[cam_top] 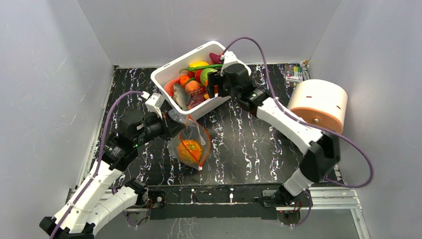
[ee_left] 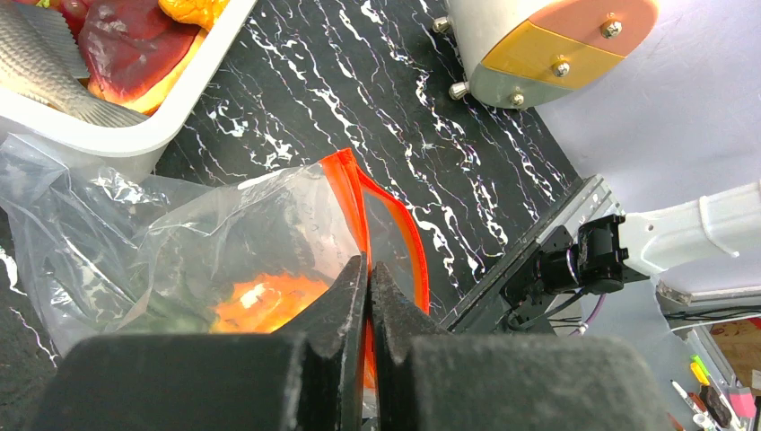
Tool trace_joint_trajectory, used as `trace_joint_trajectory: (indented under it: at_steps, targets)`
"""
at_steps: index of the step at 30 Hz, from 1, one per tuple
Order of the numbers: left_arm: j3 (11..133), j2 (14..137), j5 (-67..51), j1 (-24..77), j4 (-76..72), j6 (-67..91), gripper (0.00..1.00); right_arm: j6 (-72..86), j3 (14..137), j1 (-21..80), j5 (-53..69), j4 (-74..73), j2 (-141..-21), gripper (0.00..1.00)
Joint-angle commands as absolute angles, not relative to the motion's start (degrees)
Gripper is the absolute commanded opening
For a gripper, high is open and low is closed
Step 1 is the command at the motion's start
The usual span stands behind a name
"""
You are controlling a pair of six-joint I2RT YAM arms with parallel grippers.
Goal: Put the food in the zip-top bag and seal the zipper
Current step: Pick up the fake vegetable from the bin, then place the fake vegetable in the zipper food storage bag.
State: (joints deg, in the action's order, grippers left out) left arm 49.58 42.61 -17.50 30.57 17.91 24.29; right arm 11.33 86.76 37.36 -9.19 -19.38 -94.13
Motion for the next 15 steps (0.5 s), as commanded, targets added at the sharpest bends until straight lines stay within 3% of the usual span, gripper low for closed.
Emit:
trace_joint_trajectory:
  at_steps: [1, 9, 15]
  targets:
    - [49.3, 42.6, -16.8, 30.8, 14.8, 24.8, 0.0, 14.4, 80.0, 37.3, -3.2, -17.1, -83.2, 0.5]
    - [49.0, 43.7, -16.5, 30.8, 13.2, 25.4, 0.0, 17.0, 68.2, 37.6, 7.9, -18.7, -65.8, 0.5]
    - [50.2, 44.9, -16.3, 30.8, 13.5, 24.9, 0.0, 19.7, 64.4, 37.9, 19.4, -20.1, -59.6, 0.51]
